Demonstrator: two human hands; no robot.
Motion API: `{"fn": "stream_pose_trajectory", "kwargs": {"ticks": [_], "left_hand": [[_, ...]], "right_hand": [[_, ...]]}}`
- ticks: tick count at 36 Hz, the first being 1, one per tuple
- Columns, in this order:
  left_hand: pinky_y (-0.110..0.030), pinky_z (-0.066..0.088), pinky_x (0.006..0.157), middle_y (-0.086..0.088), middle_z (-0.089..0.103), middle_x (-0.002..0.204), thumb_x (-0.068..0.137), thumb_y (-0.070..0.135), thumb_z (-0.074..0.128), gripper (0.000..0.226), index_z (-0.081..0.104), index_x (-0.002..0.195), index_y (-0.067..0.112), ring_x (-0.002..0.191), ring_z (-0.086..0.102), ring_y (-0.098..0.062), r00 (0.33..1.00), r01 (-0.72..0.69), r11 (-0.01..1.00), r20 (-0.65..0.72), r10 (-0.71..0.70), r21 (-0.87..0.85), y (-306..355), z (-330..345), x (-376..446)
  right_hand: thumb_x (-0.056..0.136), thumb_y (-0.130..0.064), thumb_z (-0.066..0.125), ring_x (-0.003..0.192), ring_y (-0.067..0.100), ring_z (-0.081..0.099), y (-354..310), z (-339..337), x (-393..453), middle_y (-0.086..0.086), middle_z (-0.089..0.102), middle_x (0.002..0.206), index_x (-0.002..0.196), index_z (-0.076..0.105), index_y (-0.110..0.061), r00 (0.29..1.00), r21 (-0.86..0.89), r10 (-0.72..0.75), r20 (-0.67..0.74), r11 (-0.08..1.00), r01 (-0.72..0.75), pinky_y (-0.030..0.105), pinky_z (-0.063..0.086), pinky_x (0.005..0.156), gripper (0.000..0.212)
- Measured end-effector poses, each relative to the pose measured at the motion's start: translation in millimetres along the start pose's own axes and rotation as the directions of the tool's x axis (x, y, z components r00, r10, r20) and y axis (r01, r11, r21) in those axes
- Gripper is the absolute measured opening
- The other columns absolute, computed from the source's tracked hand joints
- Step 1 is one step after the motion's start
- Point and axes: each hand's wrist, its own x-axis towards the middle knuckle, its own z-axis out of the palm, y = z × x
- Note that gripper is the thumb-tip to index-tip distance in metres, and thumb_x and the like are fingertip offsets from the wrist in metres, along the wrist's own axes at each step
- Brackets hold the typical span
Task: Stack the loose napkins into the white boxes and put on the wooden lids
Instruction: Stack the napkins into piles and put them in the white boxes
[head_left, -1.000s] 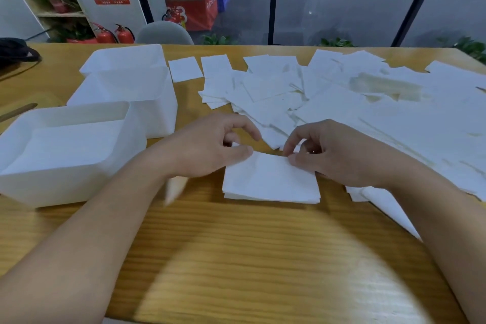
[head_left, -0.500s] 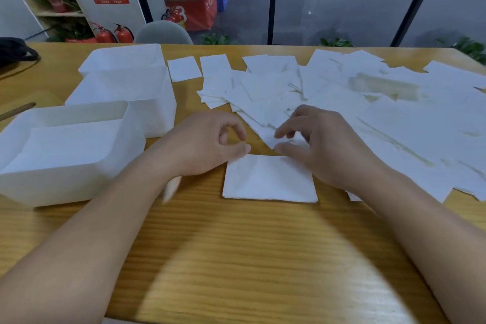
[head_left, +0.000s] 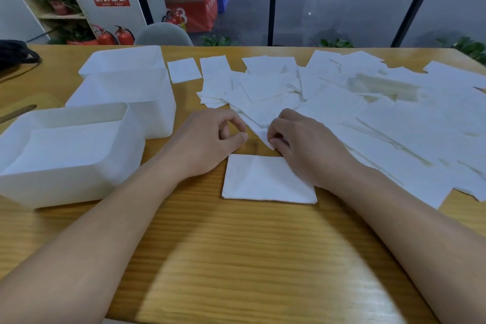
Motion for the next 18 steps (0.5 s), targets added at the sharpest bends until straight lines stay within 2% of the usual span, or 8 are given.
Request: {"fn": "stream_pose_trajectory", "kwargs": {"ticks": [2, 5, 9, 14, 18], "left_hand": [[-0.024, 0.046, 0.067, 0.006, 0.073, 0.072, 0.103, 0.039, 0.073, 0.003, 0.073, 0.106, 0.038, 0.063, 0.063, -0.005, 1.000, -0.003, 1.000, -0.002, 0.003, 0.003, -1, 1, 0], [-0.027, 0.050, 0.069, 0.007, 0.073, 0.072, 0.103, 0.040, 0.073, 0.005, 0.073, 0.108, 0.039, 0.064, 0.064, -0.006, 1.000, -0.001, 1.000, 0.002, 0.001, 0.023, -2, 2, 0], [-0.028, 0.052, 0.070, 0.008, 0.074, 0.073, 0.104, 0.040, 0.073, 0.006, 0.073, 0.109, 0.039, 0.064, 0.065, -0.006, 1.000, 0.002, 1.000, 0.013, -0.003, 0.023, -3, 3, 0], [-0.025, 0.049, 0.070, 0.009, 0.073, 0.074, 0.103, 0.039, 0.074, 0.016, 0.072, 0.119, 0.040, 0.066, 0.065, -0.005, 1.000, 0.002, 1.000, -0.012, -0.001, 0.007, -1, 3, 0], [-0.025, 0.049, 0.074, 0.009, 0.074, 0.073, 0.106, 0.037, 0.070, 0.032, 0.064, 0.138, 0.040, 0.069, 0.067, -0.005, 1.000, 0.007, 1.000, -0.025, -0.008, -0.010, 0, 4, 0]], "right_hand": [[0.105, -0.034, 0.065, 0.083, 0.014, 0.061, 0, -2, 0, -0.012, 0.056, 0.107, 0.103, 0.068, -0.025, 1.000, 0.030, 0.013, -0.005, 0.999, -0.013, 0.039, 0.054, 0.075, 0.010], [0.097, -0.044, 0.075, 0.084, 0.012, 0.061, 1, -4, 1, -0.011, 0.058, 0.105, 0.104, 0.069, -0.025, 1.000, 0.051, 0.020, 0.000, 0.999, -0.020, 0.036, 0.053, 0.076, 0.021], [0.102, -0.032, 0.069, 0.081, 0.012, 0.059, 0, 0, 1, -0.011, 0.058, 0.099, 0.095, 0.069, -0.026, 1.000, 0.033, 0.028, 0.001, 0.999, -0.028, 0.040, 0.054, 0.074, 0.008], [0.106, -0.026, 0.061, 0.082, 0.015, 0.059, -1, 2, 1, -0.011, 0.057, 0.104, 0.097, 0.065, -0.026, 1.000, 0.011, 0.004, -0.021, 1.000, -0.004, 0.045, 0.054, 0.073, 0.009], [0.107, -0.026, 0.062, 0.077, 0.008, 0.060, -7, -11, -2, -0.013, 0.062, 0.098, 0.100, 0.064, -0.029, 0.995, 0.111, -0.015, -0.101, 0.994, 0.026, 0.034, 0.049, 0.071, 0.008]]}}
